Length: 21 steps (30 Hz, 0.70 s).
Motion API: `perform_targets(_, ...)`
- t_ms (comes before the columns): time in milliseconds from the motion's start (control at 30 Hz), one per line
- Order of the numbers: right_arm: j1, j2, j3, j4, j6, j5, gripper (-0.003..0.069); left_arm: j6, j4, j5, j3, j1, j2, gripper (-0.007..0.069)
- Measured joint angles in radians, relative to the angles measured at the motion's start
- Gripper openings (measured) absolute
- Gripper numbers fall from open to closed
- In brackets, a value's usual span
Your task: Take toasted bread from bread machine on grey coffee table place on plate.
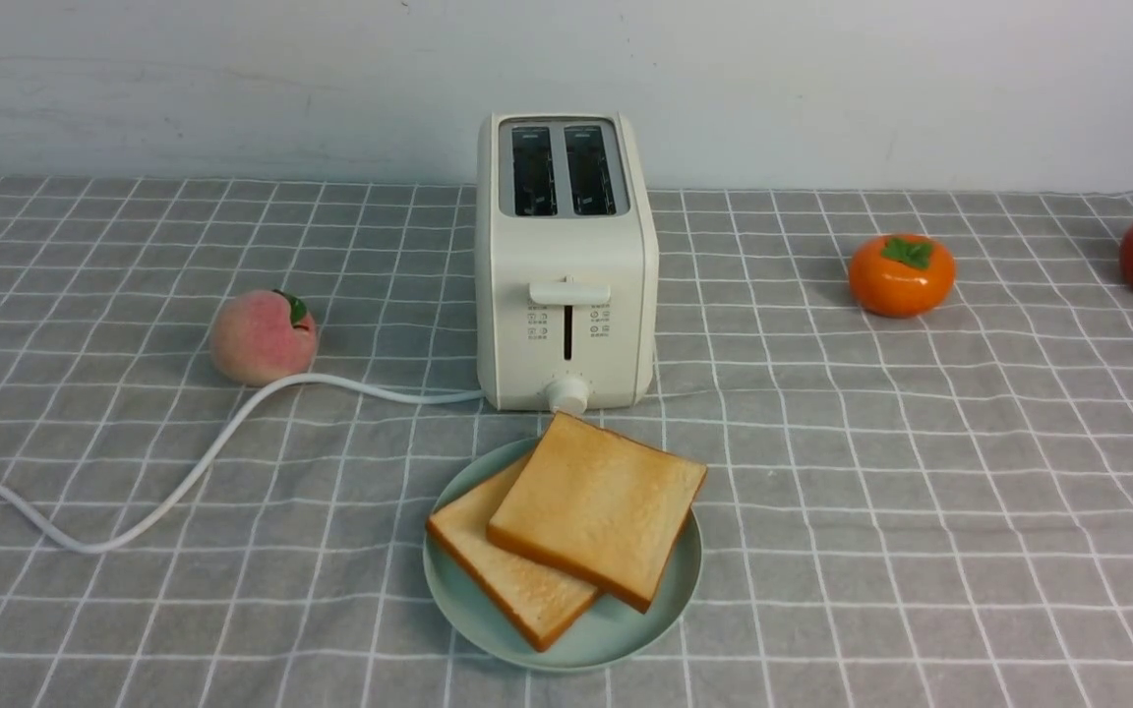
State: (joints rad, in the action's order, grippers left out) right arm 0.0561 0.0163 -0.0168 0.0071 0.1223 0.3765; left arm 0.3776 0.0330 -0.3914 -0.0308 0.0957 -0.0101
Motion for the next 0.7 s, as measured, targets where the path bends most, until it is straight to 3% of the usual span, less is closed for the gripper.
perform_targets(700,0.000,0.000,0.000,0.000,-0.001,0.000,0.0118,0.000,0.000,0.000,0.000,0.000,0.000,0.0064)
